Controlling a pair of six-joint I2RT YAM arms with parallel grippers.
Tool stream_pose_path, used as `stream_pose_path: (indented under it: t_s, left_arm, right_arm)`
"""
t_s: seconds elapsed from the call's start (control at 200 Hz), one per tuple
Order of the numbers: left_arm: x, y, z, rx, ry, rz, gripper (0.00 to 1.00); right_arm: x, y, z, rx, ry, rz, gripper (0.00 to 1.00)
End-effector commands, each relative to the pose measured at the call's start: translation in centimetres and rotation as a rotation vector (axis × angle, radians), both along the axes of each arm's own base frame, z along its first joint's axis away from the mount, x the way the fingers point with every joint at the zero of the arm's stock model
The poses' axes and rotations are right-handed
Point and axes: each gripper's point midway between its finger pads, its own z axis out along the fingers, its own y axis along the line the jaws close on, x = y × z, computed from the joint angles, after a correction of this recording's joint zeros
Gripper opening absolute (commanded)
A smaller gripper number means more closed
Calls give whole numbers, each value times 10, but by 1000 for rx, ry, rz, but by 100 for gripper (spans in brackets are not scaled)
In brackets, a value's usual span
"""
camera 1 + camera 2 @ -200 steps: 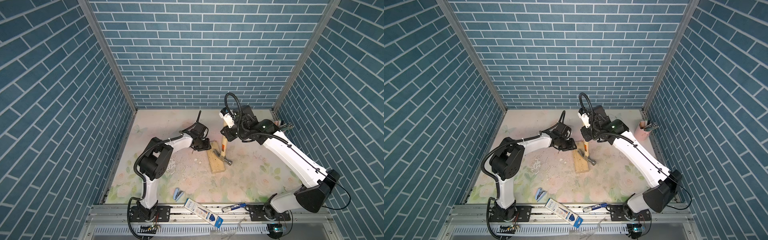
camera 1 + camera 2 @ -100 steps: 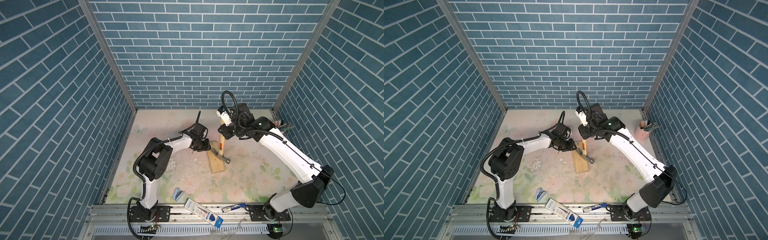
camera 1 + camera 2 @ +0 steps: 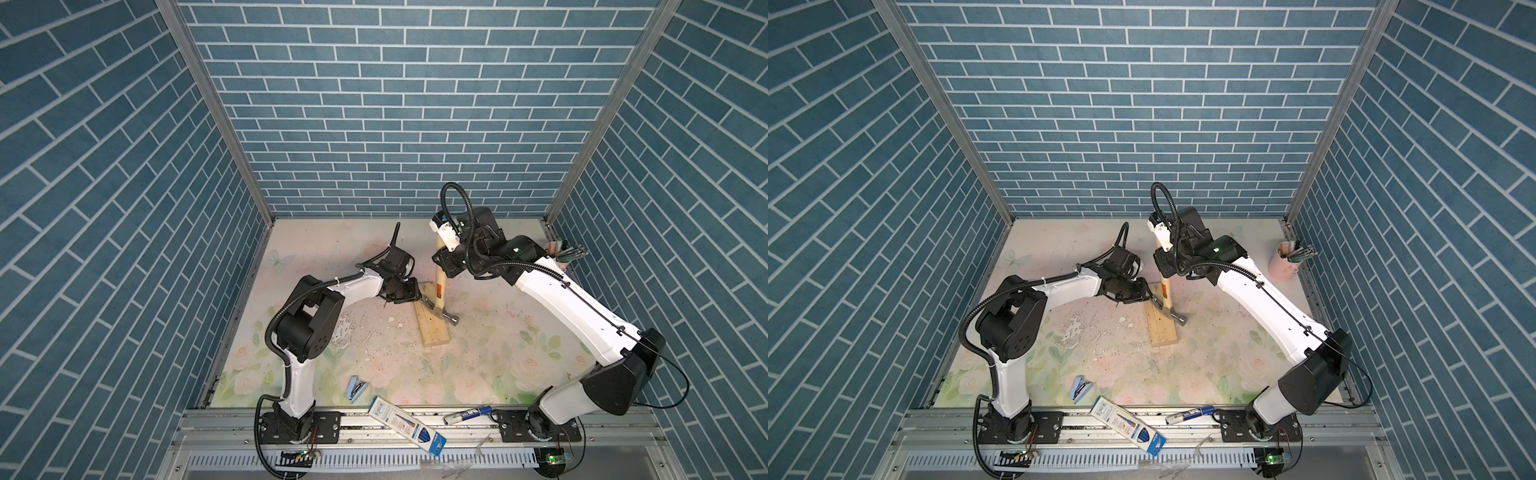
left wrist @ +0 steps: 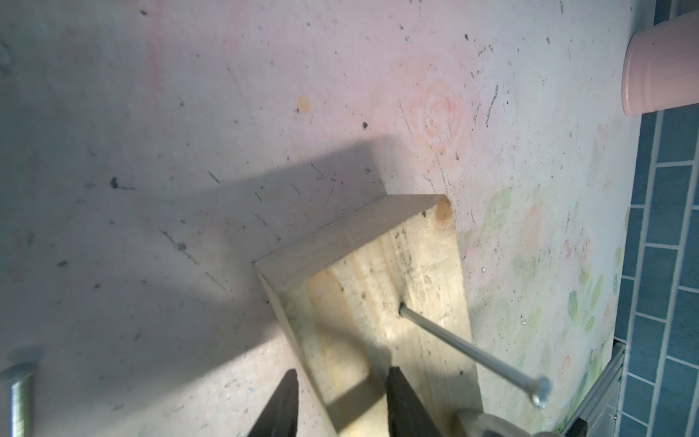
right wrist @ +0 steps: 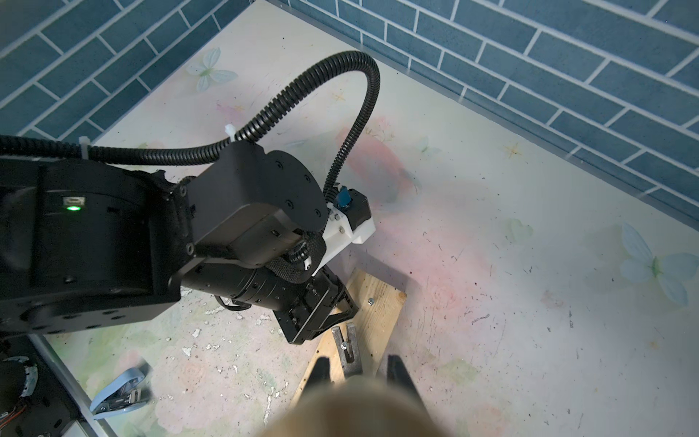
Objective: Use a claw hammer to pull out a nail
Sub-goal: Remove the nail from the mounting plate.
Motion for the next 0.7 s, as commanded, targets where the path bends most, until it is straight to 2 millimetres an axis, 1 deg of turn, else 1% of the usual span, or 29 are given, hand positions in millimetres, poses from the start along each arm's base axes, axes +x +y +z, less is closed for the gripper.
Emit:
stream_pose_path:
  t_s: [0.0, 0.125, 0.32, 0.48, 0.515, 0.695]
  left_arm:
    - [-6, 15, -10, 39, 33, 26, 39]
    - [-7, 14, -11, 29, 40, 28, 38]
    - [-9, 13, -13, 21, 49, 29, 35]
    - [-9, 14, -16, 24, 57, 31, 33]
    - [-10, 15, -17, 25, 61, 34, 33]
    - [-11, 16, -23, 26, 77, 38, 32]
  right_arm:
    - [11, 1, 41, 68, -193, 4, 0]
    - [9, 1, 41, 98, -229, 11, 0]
    - [9, -2, 36, 108, -249, 1, 0]
    - [4, -4, 32, 147, -279, 5, 0]
    - [2, -4, 34, 167, -295, 7, 0]
    - [-4, -10, 27, 229, -344, -7, 0]
